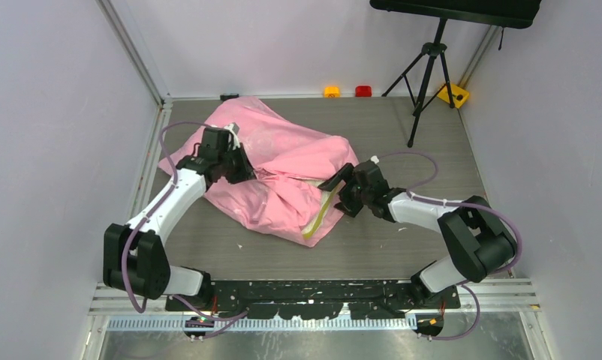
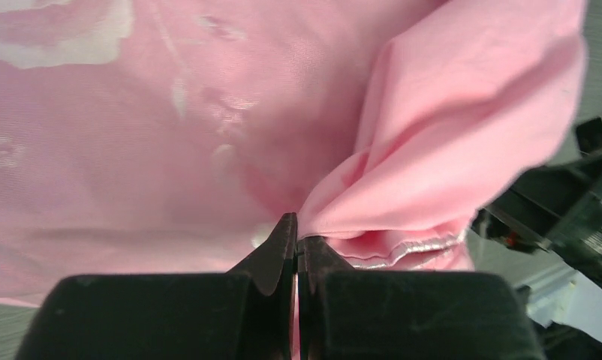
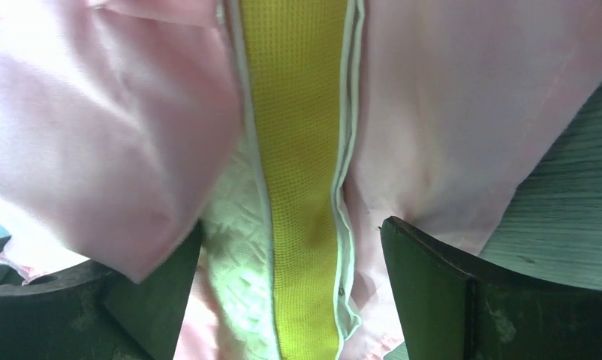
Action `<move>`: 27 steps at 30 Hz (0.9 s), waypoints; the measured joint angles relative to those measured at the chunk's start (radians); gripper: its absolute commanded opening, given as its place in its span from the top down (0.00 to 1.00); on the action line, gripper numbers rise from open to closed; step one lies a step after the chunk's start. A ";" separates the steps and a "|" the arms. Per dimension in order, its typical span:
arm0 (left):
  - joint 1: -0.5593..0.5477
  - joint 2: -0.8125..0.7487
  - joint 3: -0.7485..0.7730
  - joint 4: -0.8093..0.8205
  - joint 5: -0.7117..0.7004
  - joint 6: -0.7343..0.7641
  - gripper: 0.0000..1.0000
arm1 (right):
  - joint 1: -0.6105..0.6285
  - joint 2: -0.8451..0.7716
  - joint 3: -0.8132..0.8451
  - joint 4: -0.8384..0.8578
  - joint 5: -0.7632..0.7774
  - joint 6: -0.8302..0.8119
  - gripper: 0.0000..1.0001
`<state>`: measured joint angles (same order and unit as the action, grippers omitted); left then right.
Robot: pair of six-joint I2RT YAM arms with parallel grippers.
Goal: Remove the pillowcase from the pillow
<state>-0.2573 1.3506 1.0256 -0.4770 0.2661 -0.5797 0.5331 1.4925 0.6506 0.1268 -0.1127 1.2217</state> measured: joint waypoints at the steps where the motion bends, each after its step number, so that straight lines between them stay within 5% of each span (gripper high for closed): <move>1: 0.002 0.010 -0.003 -0.005 -0.021 0.008 1.00 | 0.000 0.000 -0.008 0.007 0.000 0.003 0.09; 8: 0.003 0.040 -0.003 -0.018 -0.174 0.039 1.00 | 0.010 0.080 -0.020 0.117 -0.021 0.031 0.19; 12: 0.003 0.041 -0.003 -0.018 -0.216 0.042 1.00 | 0.010 0.133 0.010 0.158 -0.049 0.047 0.38; 17: 0.003 0.041 0.012 -0.040 -0.288 0.065 1.00 | 0.012 0.092 0.019 0.122 -0.048 0.020 0.87; 19: 0.003 0.042 0.030 -0.059 -0.328 0.074 1.00 | 0.013 0.031 0.024 0.065 -0.033 -0.010 0.99; 27: 0.003 0.042 0.082 -0.079 -0.389 0.092 1.00 | -0.045 -0.233 0.116 -0.264 -0.021 -0.177 1.00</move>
<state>-0.2539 1.3926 1.1076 -0.5556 -0.1230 -0.4881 0.4877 1.2594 0.7666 -0.1375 -0.1341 1.0443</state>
